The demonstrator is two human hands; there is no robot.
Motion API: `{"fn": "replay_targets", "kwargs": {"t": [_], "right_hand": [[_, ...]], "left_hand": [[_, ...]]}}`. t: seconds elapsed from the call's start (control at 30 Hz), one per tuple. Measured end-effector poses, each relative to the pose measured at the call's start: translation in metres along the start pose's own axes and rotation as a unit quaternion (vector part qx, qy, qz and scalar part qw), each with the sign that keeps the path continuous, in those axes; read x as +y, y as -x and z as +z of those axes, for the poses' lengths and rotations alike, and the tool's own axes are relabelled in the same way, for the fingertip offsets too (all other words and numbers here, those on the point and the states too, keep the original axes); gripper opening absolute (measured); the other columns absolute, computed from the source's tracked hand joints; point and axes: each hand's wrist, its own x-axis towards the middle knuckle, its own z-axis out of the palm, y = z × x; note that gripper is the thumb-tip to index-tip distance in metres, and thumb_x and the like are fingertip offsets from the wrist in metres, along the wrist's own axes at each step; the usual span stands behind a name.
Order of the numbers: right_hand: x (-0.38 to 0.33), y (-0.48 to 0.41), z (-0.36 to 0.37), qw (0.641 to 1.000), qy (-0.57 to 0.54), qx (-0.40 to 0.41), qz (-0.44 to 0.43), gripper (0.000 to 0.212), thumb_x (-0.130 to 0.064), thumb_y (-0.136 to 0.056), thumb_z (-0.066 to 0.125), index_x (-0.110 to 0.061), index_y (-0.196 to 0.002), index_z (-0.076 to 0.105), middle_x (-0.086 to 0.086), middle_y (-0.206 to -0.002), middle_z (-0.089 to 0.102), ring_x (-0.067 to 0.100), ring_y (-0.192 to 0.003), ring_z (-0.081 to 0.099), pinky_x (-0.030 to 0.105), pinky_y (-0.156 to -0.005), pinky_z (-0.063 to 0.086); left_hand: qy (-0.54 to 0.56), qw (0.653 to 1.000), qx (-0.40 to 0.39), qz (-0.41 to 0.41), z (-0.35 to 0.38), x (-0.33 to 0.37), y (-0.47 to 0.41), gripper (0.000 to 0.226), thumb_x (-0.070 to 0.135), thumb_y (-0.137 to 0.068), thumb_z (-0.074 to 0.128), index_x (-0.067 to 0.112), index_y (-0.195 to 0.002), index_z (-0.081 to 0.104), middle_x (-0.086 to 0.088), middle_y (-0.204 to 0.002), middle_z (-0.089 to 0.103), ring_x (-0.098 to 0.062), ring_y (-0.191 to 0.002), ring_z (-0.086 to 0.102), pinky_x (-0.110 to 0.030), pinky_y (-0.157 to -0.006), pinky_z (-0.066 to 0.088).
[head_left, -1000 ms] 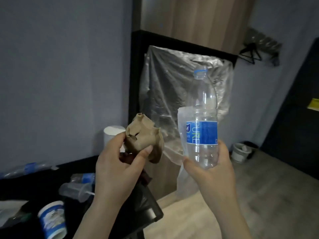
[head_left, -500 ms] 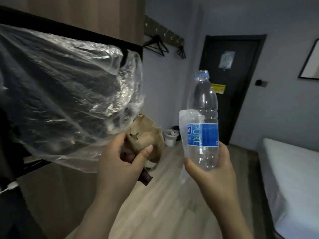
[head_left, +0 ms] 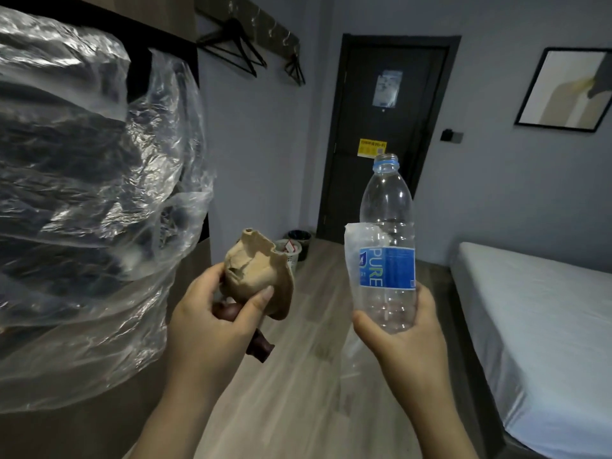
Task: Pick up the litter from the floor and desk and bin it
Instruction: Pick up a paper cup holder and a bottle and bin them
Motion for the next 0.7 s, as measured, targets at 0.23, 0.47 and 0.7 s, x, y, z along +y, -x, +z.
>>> {"fn": "replay_targets", "kwargs": {"t": [0.23, 0.47, 0.7], "right_hand": [[0.018, -0.1, 0.08, 0.999, 0.021, 0.01, 0.024, 0.06, -0.014, -0.07, 0.079, -0.037, -0.115, 0.048, -0.017, -0.09, 0.062, -0.016, -0.078, 0.057, 0.0, -0.054, 0.041], [0.065, -0.201, 0.111, 0.997, 0.038, 0.051, 0.044, 0.059, -0.017, -0.069, 0.079, -0.04, -0.114, 0.048, -0.023, -0.085, 0.063, -0.013, -0.08, 0.06, 0.016, -0.064, 0.044], [0.113, -0.339, 0.132, 0.997, 0.023, 0.057, 0.046, 0.058, -0.015, -0.068, 0.079, -0.037, -0.113, 0.05, -0.016, -0.089, 0.065, -0.012, -0.076, 0.06, 0.011, -0.061, 0.043]], "left_hand": [[0.024, 0.999, -0.044, -0.013, 0.044, -0.063, -0.124, 0.038, 0.045, -0.069, 0.075, 0.042, -0.104, 0.061, 0.005, -0.092, 0.069, -0.029, -0.058, 0.065, -0.051, -0.053, 0.055], [0.0, 0.997, -0.074, -0.026, 0.115, -0.118, -0.205, 0.034, 0.04, -0.072, 0.076, 0.042, -0.103, 0.061, 0.01, -0.093, 0.068, -0.019, -0.076, 0.066, -0.043, -0.07, 0.056], [-0.032, 0.997, -0.072, -0.008, 0.209, -0.151, -0.302, 0.033, 0.046, -0.073, 0.073, 0.044, -0.102, 0.059, 0.011, -0.094, 0.068, -0.014, -0.078, 0.061, -0.032, -0.07, 0.049]]}}
